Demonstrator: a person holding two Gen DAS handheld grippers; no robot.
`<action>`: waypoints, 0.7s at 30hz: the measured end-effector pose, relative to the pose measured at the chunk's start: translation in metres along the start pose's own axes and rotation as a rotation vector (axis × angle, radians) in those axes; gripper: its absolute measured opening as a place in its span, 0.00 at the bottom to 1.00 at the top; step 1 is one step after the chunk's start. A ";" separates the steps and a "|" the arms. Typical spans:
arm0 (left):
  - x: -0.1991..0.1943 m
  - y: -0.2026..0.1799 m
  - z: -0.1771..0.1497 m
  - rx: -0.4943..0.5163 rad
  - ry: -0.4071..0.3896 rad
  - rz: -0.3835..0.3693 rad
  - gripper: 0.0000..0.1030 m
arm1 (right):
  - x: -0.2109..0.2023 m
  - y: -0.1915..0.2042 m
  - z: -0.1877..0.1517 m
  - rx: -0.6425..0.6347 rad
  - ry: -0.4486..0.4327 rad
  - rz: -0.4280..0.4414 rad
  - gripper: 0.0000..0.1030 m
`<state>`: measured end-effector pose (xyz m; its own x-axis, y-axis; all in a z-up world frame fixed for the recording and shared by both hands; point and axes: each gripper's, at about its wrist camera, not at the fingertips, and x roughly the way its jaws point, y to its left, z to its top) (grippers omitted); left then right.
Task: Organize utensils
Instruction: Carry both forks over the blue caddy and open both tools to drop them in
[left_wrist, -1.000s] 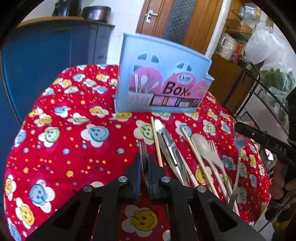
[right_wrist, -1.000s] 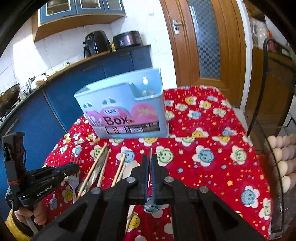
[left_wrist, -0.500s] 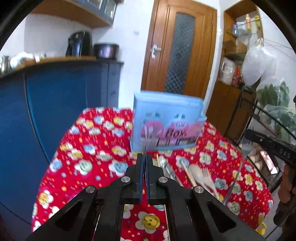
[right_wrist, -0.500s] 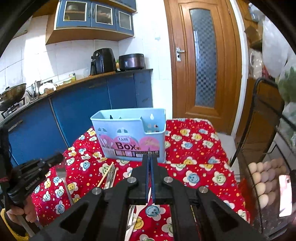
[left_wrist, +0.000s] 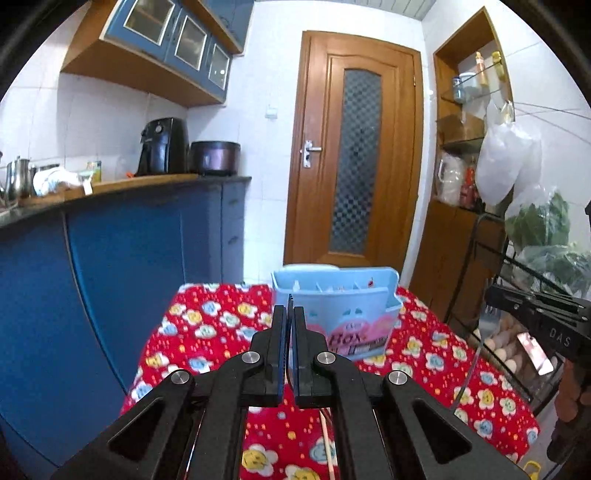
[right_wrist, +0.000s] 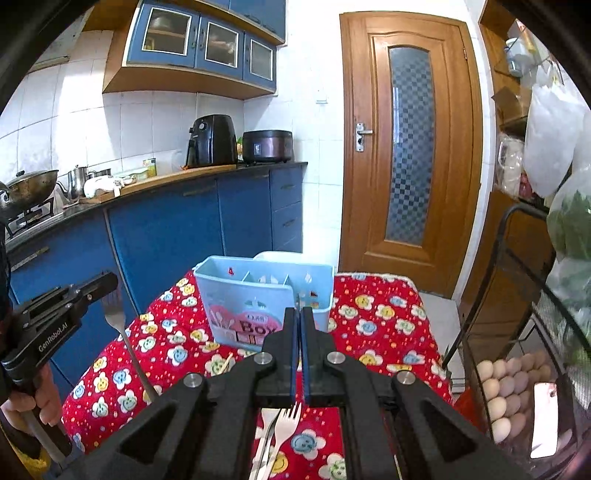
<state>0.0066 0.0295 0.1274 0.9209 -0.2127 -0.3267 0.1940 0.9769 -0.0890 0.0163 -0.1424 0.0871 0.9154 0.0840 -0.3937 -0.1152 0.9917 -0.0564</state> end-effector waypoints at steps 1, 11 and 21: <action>0.001 0.000 0.006 0.007 -0.010 0.005 0.02 | 0.001 -0.001 0.004 -0.003 -0.005 -0.004 0.03; 0.012 0.000 0.050 0.057 -0.081 0.055 0.02 | 0.014 -0.009 0.043 -0.034 -0.043 -0.037 0.03; 0.042 -0.003 0.104 0.105 -0.150 0.109 0.02 | 0.040 -0.019 0.089 -0.084 -0.083 -0.102 0.03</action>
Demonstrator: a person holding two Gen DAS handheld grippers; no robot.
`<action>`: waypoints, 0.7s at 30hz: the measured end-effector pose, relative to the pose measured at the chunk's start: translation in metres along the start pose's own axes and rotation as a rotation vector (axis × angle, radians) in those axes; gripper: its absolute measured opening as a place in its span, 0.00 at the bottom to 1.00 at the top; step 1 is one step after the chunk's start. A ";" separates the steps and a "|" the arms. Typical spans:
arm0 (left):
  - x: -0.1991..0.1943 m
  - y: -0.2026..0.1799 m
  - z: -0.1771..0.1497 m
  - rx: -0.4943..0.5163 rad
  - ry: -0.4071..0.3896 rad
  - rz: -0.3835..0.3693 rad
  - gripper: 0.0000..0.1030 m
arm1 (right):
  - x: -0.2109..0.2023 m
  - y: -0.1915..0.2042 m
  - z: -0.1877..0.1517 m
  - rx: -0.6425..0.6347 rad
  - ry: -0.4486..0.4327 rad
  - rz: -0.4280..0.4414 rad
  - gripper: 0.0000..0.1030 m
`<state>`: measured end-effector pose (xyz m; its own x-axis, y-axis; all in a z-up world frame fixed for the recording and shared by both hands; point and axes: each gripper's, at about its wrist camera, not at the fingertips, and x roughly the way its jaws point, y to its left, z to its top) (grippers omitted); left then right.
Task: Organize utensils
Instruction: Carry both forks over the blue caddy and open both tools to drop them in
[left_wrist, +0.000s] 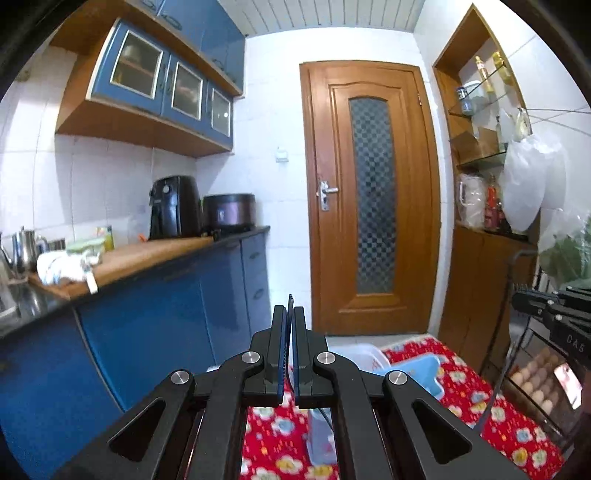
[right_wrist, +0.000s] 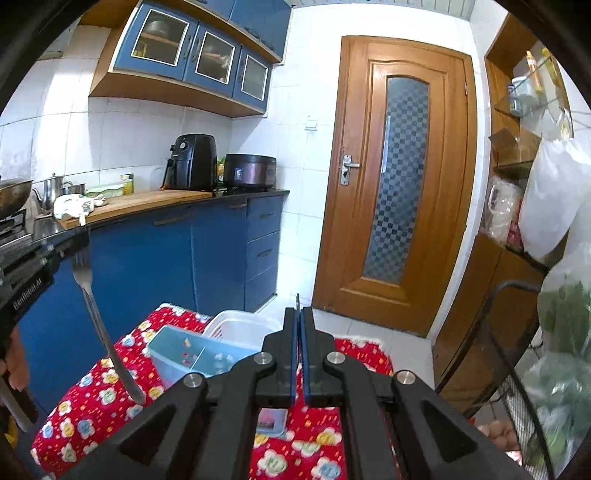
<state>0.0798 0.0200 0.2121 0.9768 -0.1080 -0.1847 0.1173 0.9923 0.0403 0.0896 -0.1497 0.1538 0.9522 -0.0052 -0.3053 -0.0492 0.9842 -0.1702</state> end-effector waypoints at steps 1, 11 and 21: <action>0.004 -0.001 0.006 0.007 -0.011 0.004 0.02 | 0.004 0.000 0.003 -0.008 -0.006 -0.011 0.03; 0.047 -0.011 0.034 0.071 -0.052 0.063 0.02 | 0.051 -0.002 0.027 -0.048 -0.027 -0.064 0.03; 0.101 -0.012 0.008 0.066 0.036 0.075 0.02 | 0.089 -0.001 0.014 -0.060 0.020 -0.053 0.03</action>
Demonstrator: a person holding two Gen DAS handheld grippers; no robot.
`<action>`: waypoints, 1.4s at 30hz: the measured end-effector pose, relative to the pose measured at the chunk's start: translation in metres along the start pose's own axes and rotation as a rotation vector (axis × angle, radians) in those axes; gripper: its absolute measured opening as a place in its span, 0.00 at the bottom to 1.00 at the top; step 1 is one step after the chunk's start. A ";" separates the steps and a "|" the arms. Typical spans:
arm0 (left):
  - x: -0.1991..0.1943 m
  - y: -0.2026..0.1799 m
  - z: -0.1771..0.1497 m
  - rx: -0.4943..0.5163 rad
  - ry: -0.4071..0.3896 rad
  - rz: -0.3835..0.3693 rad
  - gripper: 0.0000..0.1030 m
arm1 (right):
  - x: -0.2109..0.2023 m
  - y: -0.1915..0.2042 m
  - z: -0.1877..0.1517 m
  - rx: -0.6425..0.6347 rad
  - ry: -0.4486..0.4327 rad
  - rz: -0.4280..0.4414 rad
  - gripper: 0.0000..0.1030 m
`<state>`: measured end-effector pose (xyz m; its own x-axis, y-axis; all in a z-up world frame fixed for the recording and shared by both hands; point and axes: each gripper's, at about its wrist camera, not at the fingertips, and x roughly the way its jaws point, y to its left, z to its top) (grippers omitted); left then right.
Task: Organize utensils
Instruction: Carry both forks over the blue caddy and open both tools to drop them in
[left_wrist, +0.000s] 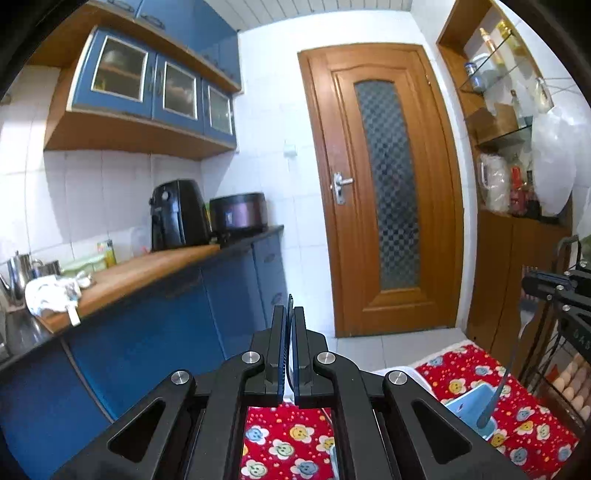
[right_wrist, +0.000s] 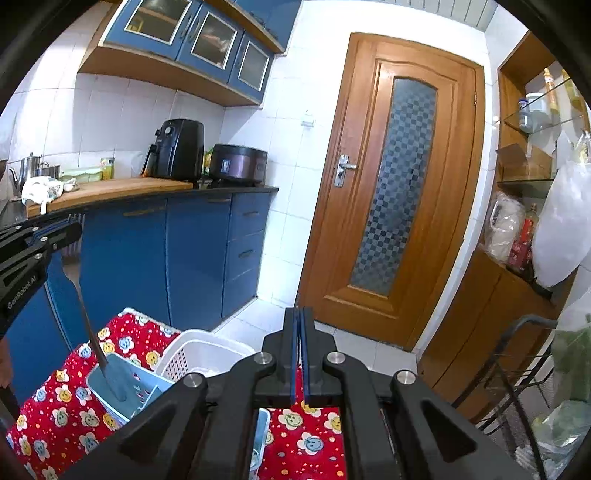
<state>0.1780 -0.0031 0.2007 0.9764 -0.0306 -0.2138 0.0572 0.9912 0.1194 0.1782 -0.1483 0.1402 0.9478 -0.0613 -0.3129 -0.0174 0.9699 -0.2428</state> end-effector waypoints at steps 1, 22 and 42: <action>0.005 0.000 -0.004 -0.003 0.009 -0.001 0.02 | 0.004 0.001 -0.003 -0.002 0.010 0.004 0.03; 0.039 -0.027 -0.061 -0.006 0.133 -0.068 0.02 | 0.046 0.012 -0.043 0.047 0.158 0.115 0.03; 0.026 -0.028 -0.062 -0.034 0.160 -0.113 0.18 | 0.022 0.006 -0.034 0.120 0.114 0.199 0.25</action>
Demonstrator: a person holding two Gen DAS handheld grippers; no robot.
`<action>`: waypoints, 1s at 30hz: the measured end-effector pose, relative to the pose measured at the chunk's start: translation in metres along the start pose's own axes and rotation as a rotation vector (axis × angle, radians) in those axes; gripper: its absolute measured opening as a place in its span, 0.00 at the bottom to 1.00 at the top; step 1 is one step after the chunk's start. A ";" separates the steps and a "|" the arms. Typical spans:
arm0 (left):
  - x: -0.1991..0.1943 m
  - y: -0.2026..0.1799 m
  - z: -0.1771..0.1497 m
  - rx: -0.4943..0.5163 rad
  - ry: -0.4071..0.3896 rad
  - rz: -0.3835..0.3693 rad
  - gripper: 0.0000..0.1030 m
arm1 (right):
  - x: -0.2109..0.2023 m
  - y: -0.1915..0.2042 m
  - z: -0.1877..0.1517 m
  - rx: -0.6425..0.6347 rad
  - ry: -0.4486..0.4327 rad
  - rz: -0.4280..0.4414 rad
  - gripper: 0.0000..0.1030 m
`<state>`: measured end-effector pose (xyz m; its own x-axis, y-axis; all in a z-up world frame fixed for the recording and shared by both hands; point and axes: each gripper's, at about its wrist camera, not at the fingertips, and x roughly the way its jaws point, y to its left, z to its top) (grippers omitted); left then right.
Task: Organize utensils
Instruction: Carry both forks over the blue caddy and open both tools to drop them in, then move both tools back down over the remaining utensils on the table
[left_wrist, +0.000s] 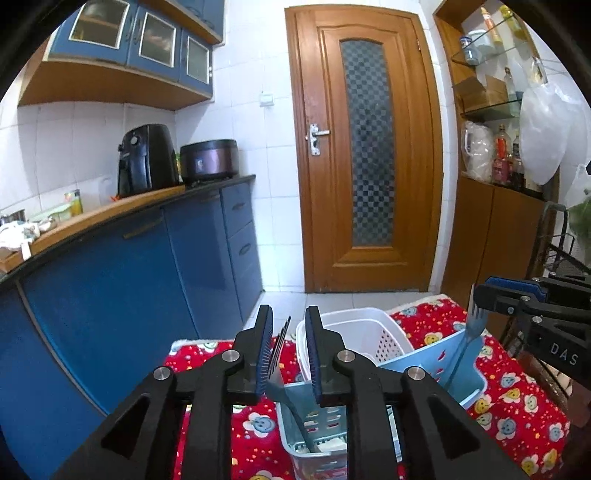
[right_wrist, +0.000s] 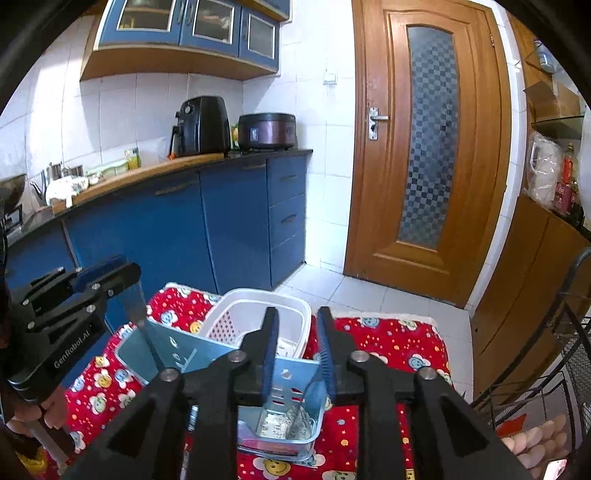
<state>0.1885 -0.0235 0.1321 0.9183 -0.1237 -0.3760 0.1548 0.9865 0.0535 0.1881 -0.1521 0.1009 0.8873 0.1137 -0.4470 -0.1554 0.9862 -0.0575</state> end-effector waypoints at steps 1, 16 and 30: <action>-0.004 0.001 0.002 -0.004 -0.005 -0.003 0.19 | -0.002 0.000 0.002 0.000 -0.005 0.001 0.25; -0.058 0.007 0.014 -0.033 -0.037 -0.041 0.25 | -0.057 0.011 0.003 0.035 -0.040 0.011 0.28; -0.097 0.008 -0.012 -0.064 0.042 -0.067 0.26 | -0.086 0.017 -0.040 0.098 0.051 0.047 0.28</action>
<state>0.0962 -0.0026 0.1574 0.8902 -0.1866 -0.4156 0.1909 0.9811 -0.0315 0.0918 -0.1497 0.1029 0.8563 0.1558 -0.4925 -0.1503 0.9873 0.0510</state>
